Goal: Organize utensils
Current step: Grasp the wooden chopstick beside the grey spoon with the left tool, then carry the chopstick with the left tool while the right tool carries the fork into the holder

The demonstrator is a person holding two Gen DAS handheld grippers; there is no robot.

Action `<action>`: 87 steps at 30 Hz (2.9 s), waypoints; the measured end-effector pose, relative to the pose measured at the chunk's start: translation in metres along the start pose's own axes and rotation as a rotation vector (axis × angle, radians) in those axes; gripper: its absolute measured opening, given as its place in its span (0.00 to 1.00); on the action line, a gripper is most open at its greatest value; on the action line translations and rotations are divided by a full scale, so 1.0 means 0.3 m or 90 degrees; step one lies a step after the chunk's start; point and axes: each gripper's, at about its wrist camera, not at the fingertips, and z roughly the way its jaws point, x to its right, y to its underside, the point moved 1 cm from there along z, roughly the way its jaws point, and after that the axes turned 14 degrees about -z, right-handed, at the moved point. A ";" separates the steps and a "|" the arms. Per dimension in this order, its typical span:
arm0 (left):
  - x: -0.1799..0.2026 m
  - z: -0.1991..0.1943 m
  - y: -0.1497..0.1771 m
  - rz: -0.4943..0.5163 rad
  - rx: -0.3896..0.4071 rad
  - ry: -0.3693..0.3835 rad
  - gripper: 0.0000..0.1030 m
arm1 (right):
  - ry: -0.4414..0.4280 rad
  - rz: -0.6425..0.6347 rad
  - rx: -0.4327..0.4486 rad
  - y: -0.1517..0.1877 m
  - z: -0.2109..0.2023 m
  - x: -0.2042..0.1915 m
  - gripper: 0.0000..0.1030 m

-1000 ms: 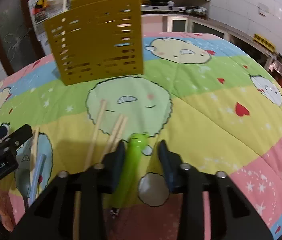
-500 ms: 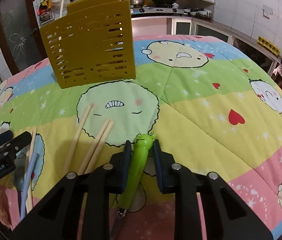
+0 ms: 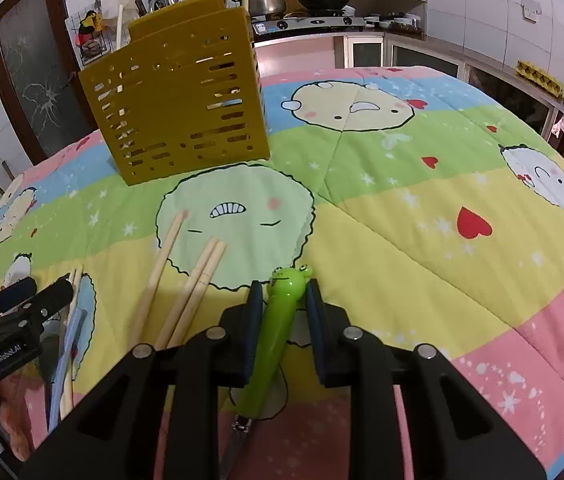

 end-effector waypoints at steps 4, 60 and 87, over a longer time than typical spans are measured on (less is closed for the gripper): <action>-0.009 -0.003 0.006 -0.008 0.003 -0.012 0.74 | -0.007 0.006 0.003 0.006 -0.002 0.006 0.22; 0.148 -0.176 -0.292 0.006 0.129 0.067 0.04 | 0.028 -0.001 0.098 -0.242 -0.131 0.076 0.18; 0.186 -0.390 -0.391 0.027 0.369 0.122 0.03 | 0.066 -0.072 0.311 -0.345 -0.271 0.046 0.18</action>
